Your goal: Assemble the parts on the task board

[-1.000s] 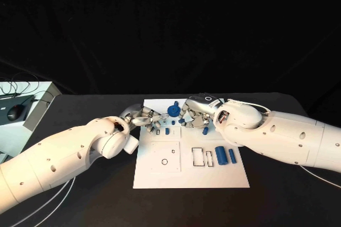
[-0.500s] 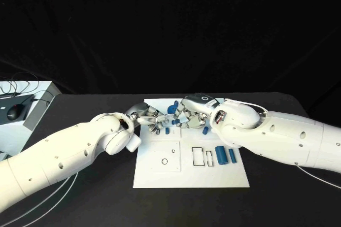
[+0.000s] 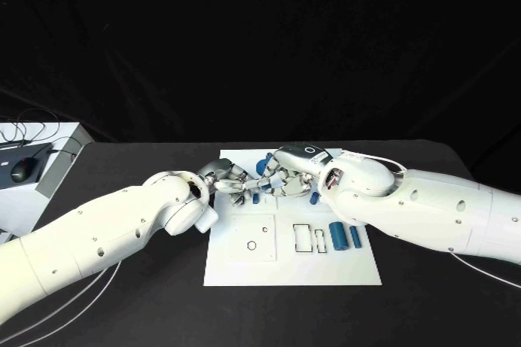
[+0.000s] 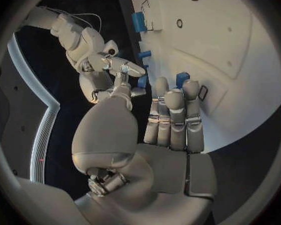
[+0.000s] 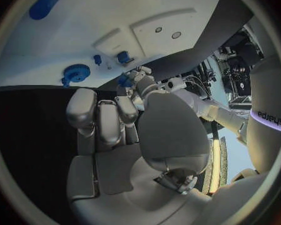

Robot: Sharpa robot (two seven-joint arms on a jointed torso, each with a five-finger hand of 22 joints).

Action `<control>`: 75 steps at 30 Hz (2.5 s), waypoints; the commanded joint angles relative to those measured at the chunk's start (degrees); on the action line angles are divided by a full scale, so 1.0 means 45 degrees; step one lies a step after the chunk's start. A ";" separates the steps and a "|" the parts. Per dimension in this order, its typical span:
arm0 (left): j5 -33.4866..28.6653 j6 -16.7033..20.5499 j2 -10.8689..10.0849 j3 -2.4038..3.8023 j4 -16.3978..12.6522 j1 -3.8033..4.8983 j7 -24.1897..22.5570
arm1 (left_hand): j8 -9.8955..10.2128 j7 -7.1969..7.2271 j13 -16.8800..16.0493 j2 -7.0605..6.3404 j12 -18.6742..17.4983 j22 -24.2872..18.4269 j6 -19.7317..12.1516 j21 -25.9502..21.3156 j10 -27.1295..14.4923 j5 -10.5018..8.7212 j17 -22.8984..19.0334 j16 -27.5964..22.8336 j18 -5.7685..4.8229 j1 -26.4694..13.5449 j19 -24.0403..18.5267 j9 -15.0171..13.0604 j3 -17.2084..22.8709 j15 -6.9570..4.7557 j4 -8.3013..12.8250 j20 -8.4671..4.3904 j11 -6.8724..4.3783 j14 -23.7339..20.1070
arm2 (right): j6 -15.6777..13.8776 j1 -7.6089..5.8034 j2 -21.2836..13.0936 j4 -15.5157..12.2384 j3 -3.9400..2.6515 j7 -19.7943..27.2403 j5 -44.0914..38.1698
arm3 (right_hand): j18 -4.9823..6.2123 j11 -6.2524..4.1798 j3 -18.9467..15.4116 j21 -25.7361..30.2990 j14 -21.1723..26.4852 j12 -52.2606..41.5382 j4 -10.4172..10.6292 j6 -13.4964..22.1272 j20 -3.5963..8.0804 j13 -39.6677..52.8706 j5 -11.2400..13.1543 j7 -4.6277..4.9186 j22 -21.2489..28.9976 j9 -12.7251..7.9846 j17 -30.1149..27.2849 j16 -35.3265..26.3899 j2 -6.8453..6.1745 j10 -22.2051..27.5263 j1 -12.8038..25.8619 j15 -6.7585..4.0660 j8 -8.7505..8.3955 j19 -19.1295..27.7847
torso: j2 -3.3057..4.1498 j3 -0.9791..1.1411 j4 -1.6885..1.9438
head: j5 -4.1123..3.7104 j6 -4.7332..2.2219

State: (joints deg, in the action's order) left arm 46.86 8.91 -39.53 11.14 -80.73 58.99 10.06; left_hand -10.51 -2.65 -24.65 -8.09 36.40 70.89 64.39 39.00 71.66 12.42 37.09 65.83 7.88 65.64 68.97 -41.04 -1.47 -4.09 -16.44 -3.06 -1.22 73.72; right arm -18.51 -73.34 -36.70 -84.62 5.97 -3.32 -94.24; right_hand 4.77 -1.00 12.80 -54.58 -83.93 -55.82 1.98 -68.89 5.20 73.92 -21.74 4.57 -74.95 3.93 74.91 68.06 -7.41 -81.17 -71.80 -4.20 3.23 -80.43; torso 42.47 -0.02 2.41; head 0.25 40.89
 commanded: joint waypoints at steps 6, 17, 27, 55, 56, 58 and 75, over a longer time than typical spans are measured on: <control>0.0124 -0.0261 0.0068 -0.0015 -0.0062 0.0042 -0.0092 | -0.0026 -0.0023 0.0075 0.0179 -0.0002 -0.0053 -0.0164 -0.0036 -0.0193 0.0064 -0.0014 -0.0122 -0.0068 0.0151 -0.0133 -0.0076 0.0132 0.0018 0.0037 -0.0005 0.0035 0.0013 | 0.0178 -0.0005 0.0096 0.0021 -0.0012 0.0136 0.0012 | -0.0223 -0.0055 -0.0029 0.0005 -0.0132 0.0029 -0.0048 0.0026 -0.0026 0.0013 -0.0057 0.0032 -0.1467 0.0010 0.0202 -0.0061 -0.0023 0.0070 -0.0128 -0.0048 0.0085 -0.0092 | 0.0004 -0.0010 0.0001 | -0.0036 0.0030; -0.0119 -0.0502 0.0043 -0.0015 -0.0134 0.0044 -0.0206 | -0.0019 -0.0046 0.0140 0.0365 -0.0087 -0.0154 -0.0221 -0.0056 -0.0258 0.0015 -0.0061 -0.0143 -0.0092 0.0951 -0.0203 -0.0240 0.1861 0.0003 0.0556 0.0001 0.0042 -0.0077 | 0.0294 -0.0005 0.0164 0.0077 -0.0012 0.0163 -0.0039 | -0.0219 -0.0049 -0.0045 0.0020 -0.0130 0.0057 -0.0078 0.0044 -0.0032 0.0007 -0.0056 0.0040 -0.1465 0.0009 0.0201 -0.0069 -0.0007 0.0086 -0.0138 -0.0044 0.0083 -0.0088 | -0.0007 -0.0010 -0.0010 | -0.0037 0.0009; -0.0379 -0.0751 0.0016 -0.0015 -0.0126 0.0043 -0.0227 | 0.0048 0.0026 0.0177 0.0247 -0.0238 -0.0200 -0.0231 -0.0048 -0.0270 0.0025 -0.0077 -0.0157 -0.0153 0.0990 -0.0253 -0.0186 0.4101 -0.0014 0.1403 -0.0051 -0.0012 -0.0129 | 0.0303 -0.0004 0.0195 0.0119 -0.0011 0.0164 -0.0094 | -0.0215 -0.0046 -0.0042 0.0053 -0.0128 0.0086 -0.0125 0.0055 -0.0036 -0.0004 -0.0079 0.0047 -0.1458 0.0009 0.0197 -0.0079 0.0012 0.0099 -0.0169 -0.0041 0.0083 -0.0077 | -0.0005 0.0003 0.0004 | -0.0048 0.0018; -0.1660 -0.0526 -0.0002 -0.0022 0.0035 0.0045 -0.0516 | -0.1072 0.0067 0.0310 0.0094 -0.0509 0.0065 -0.0799 0.0311 -0.0003 -0.0004 0.0202 -0.0069 -0.0063 -0.0528 -0.0355 -0.1929 0.9857 -0.0105 0.4277 -0.0113 -0.0126 -0.0121 | 0.0192 -0.0002 0.0283 0.0313 -0.0008 0.0020 -0.0288 | -0.0146 0.0113 -0.0090 0.0499 -0.0088 0.0619 -0.0165 0.0800 -0.0123 -0.0295 -0.0008 0.0336 -0.1364 -0.0026 0.0056 -0.0302 -0.0156 0.0314 -0.0077 0.0068 0.0067 0.0036 | -0.0015 0.0004 -0.0001 | -0.0059 0.0026; -0.1690 -0.0515 -0.0003 -0.0022 0.0042 0.0045 -0.0508 | -0.1079 0.0074 0.0306 0.0085 -0.0505 0.0070 -0.0793 0.0321 0.0013 -0.0008 0.0216 -0.0068 -0.0061 -0.0547 -0.0351 -0.1961 0.9880 -0.0110 0.4283 -0.0116 -0.0133 -0.0108 | 0.0161 -0.0002 0.0279 0.0317 -0.0007 0.0016 -0.0292 | -0.0134 0.0131 -0.0094 0.0555 -0.0078 0.0659 -0.0159 0.0876 -0.0135 -0.0325 0.0002 0.0365 -0.1353 -0.0030 0.0036 -0.0334 -0.0187 0.0333 -0.0073 0.0081 0.0070 0.0048 | -0.0014 0.0004 0.0001 | -0.0061 0.0017; -0.1774 -0.0473 -0.0006 -0.0024 0.0067 0.0046 -0.0470 | -0.1120 0.0113 0.0301 0.0037 -0.0497 0.0074 -0.0764 0.0338 0.0054 -0.0005 0.0248 -0.0060 -0.0061 -0.0597 -0.0339 -0.2052 0.9894 -0.0124 0.4278 -0.0123 -0.0153 -0.0082 | 0.0015 -0.0002 0.0249 0.0312 -0.0007 0.0014 -0.0312 | -0.0098 0.0229 -0.0168 0.0831 0.0023 0.0933 -0.0152 0.1439 -0.0174 -0.0471 0.0143 0.0549 -0.1290 -0.0066 -0.0120 -0.0589 -0.0328 0.0472 -0.0038 0.0144 0.0061 0.0130 | -0.0018 0.0004 0.0002 | -0.0069 0.0013; -0.1224 -0.0606 -0.0176 -0.0031 0.0180 0.0111 0.0318 | -0.1279 0.0396 0.0251 -0.0298 -0.0328 0.0445 -0.0420 0.1382 0.0548 -0.0019 0.1115 0.0286 -0.0205 -0.0771 0.0242 -0.2720 1.0052 -0.0313 0.4025 -0.0283 -0.0374 0.0461 | -0.2795 0.0020 -0.1430 -0.0074 -0.0059 0.0933 0.1495 | 0.0209 0.0506 -0.0317 0.3438 0.0615 0.1869 -0.0036 0.3255 -0.0489 -0.1872 -0.0220 0.0942 -0.0906 -0.0081 -0.1220 -0.1606 -0.0700 0.1354 -0.0515 0.0396 0.0034 0.0508 | -0.0006 0.0045 -0.0022 | 0.0071 -0.0061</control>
State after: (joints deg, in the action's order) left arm 40.09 6.91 -40.31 10.96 -79.91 59.25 10.07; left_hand -16.08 -1.38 -23.52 -9.23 34.78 72.83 62.18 45.05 73.76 12.24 41.98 66.80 7.36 62.24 69.73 -52.68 37.34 -5.54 -4.49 -4.38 -3.06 75.37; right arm -26.92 -73.28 -42.82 -84.81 5.76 -1.44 -91.96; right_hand 4.82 1.34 11.33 -39.37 -81.46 -47.59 2.05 -54.72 3.04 65.56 -22.51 7.73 -74.94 3.62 69.46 60.96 -10.66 -75.52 -73.68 -2.36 3.33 -78.27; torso 42.42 0.09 2.35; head 0.41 40.56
